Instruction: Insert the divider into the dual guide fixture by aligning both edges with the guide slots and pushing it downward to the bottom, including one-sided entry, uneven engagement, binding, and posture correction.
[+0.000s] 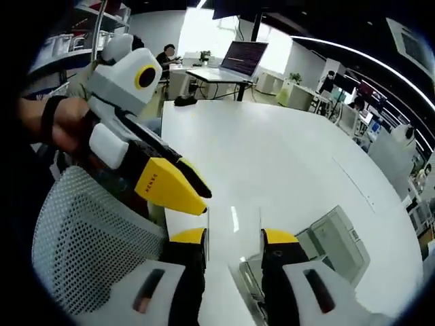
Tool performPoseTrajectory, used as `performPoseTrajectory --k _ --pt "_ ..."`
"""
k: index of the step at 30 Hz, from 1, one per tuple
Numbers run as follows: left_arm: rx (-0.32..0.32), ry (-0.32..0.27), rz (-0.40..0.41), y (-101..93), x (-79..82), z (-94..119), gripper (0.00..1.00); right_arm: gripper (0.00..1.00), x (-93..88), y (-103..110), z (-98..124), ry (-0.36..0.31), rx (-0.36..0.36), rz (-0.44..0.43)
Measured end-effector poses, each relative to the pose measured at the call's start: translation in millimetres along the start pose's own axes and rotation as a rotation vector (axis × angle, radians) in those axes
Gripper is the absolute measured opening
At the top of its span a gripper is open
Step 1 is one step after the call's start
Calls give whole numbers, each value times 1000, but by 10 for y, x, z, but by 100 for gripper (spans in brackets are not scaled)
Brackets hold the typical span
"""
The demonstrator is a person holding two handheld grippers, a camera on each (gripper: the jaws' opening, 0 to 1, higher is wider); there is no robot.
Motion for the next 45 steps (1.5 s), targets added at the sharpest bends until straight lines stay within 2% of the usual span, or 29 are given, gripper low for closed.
performPoseTrajectory --k 3,6,12,18,25,30,33,34,37,38,45 --pt "-8 -1 9 -10 -9 -11 18 27 29 -12 20 -10 -16 -8" --pt "-31 -36 52 -38 5 -30 14 27 56 -14 36 -21 -21 -10" --pt "-49 -46 83 -54 10 -51 9 27 91 -15 55 -38 -35 -14" --pt "-57 -87 152 -36 31 -69 1 27 124 -25 78 -52 -52 -19" --pt "-85 -115 197 -66 52 -112 0 28 125 -74 104 -63 -67 -25" --pt "-89 -110 163 -133 100 -161 0 28 114 -148 166 -75 -59 -28" --pt "-77 -103 113 -158 141 -193 0 29 76 -183 196 -67 -51 -25" --pt "-65 -93 87 -157 151 -202 0 29 70 -187 202 -67 -51 -24" --pt "2 -23 -77 -168 181 -234 0 29 18 -212 248 -60 -38 -19" --pt "5 -13 -112 -187 187 -246 0 29 -1 -221 260 -57 -38 -13" --pt "21 71 -263 -305 158 -356 0 26 -128 -314 387 -38 -22 15"
Point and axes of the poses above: the point that each gripper's makers call its tool centre point, and the gripper's own axes: z roughly backward along the fingers, y roughly to its left, x roughly out of its top, the point moved 9 cm from there along z, roughly backward along the fingers, and after that the axes turned 8 degrees about -x, right-handed, at the moved point
